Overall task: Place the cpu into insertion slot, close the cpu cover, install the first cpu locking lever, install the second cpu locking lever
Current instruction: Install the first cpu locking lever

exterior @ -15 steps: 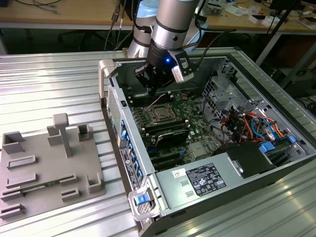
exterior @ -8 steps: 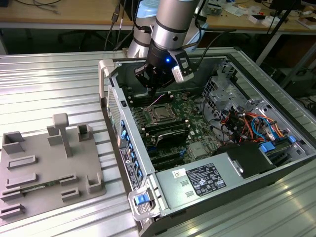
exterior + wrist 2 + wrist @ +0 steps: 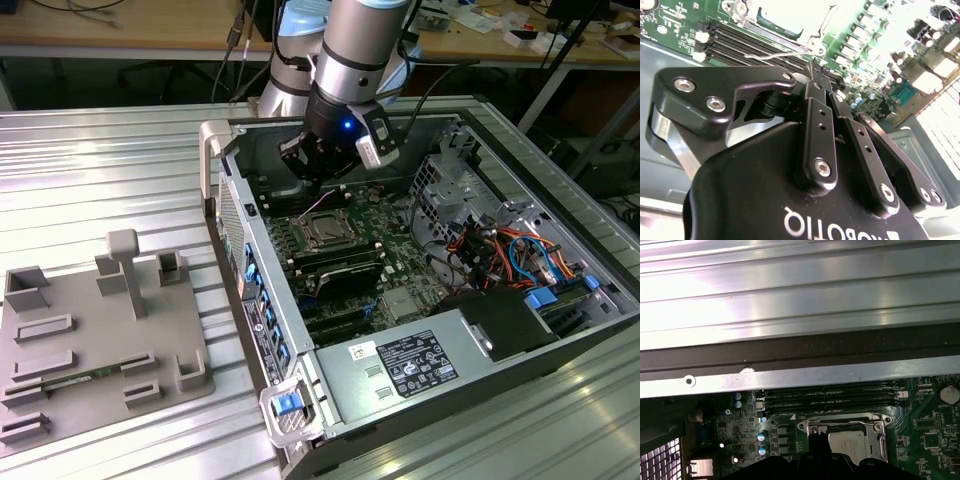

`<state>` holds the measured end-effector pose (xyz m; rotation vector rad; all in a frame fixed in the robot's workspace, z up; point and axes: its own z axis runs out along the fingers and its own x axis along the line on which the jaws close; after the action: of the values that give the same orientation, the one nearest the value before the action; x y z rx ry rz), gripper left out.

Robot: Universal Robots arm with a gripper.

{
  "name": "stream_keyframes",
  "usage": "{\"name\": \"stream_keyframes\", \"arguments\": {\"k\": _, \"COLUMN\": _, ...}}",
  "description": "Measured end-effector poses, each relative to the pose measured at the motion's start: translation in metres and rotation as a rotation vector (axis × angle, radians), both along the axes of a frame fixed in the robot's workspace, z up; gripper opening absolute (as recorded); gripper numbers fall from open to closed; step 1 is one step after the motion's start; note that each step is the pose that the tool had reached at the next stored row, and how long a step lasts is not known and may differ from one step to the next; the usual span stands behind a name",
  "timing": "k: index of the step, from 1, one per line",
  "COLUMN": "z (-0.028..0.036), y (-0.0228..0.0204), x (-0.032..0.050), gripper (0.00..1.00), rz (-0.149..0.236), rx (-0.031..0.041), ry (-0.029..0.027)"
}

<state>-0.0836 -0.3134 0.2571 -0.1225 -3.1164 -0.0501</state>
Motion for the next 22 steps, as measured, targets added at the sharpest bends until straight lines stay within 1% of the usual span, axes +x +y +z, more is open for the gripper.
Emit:
{"name": "stream_keyframes", "arguments": {"k": 5, "z": -0.0054, "y": 0.0000, "x": 0.0078, "gripper": 0.11, "rz": 0.010, "rx": -0.0004, "ry": -0.0001}}
{"name": "stream_keyframes", "arguments": {"k": 13, "z": -0.0145, "y": 0.0000, "x": 0.0139, "gripper": 0.11, "rz": 0.025, "rx": -0.0031, "ry": 0.0000}}
{"name": "stream_keyframes", "arguments": {"k": 15, "z": -0.0157, "y": 0.0000, "x": 0.0145, "gripper": 0.11, "rz": 0.027, "rx": -0.0034, "ry": 0.0000}}
{"name": "stream_keyframes", "arguments": {"k": 22, "z": -0.0158, "y": 0.0000, "x": 0.0146, "gripper": 0.11, "rz": 0.027, "rx": -0.0035, "ry": 0.0000}}
